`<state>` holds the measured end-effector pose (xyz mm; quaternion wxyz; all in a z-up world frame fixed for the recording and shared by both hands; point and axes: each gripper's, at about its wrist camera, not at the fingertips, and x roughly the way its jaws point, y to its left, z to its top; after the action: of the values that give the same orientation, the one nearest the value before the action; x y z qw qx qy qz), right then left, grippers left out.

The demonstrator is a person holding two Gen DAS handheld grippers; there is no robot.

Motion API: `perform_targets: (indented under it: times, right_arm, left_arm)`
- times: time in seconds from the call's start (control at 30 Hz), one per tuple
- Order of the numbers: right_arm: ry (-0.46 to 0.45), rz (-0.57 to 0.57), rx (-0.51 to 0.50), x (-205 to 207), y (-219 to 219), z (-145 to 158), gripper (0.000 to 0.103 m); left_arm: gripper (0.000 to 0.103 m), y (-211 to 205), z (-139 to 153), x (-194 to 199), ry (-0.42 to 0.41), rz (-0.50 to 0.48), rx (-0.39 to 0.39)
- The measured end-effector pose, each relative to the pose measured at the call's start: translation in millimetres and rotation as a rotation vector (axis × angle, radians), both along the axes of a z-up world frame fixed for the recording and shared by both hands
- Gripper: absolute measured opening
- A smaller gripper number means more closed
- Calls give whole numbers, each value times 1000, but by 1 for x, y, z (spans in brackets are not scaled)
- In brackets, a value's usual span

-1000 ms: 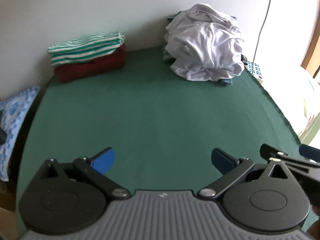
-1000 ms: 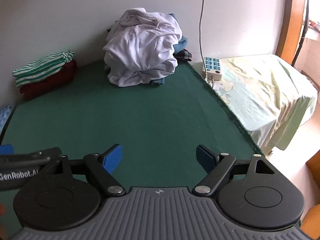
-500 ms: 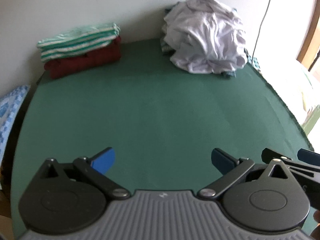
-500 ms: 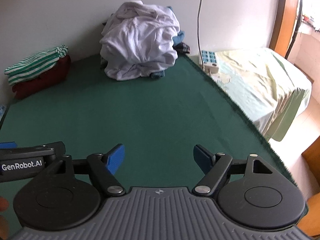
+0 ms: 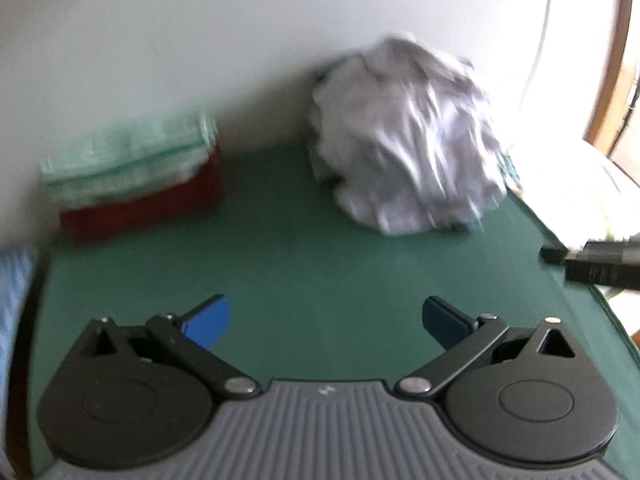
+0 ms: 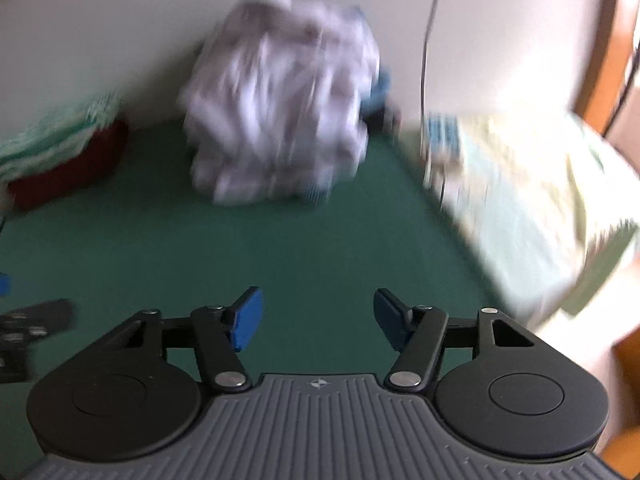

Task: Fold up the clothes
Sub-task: 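Grasp the white T-shirt with the right gripper and pull it off the pile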

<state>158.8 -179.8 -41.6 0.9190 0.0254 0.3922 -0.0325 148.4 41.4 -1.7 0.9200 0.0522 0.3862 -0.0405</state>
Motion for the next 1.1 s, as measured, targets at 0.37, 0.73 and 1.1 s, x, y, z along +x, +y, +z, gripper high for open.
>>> perform_targets:
  times: [0.37, 0.73, 1.1]
  right_arm:
    - [-230, 30, -50, 177, -31, 27, 66]
    - [-350, 122, 72, 144, -54, 37, 2]
    - [-110, 596, 127, -98, -72, 5, 0]
  left_arm:
    - [102, -27, -17, 0, 75, 120, -43]
    - [102, -31, -26, -9, 69, 191, 18]
    - [102, -53, -25, -10, 42, 48, -25]
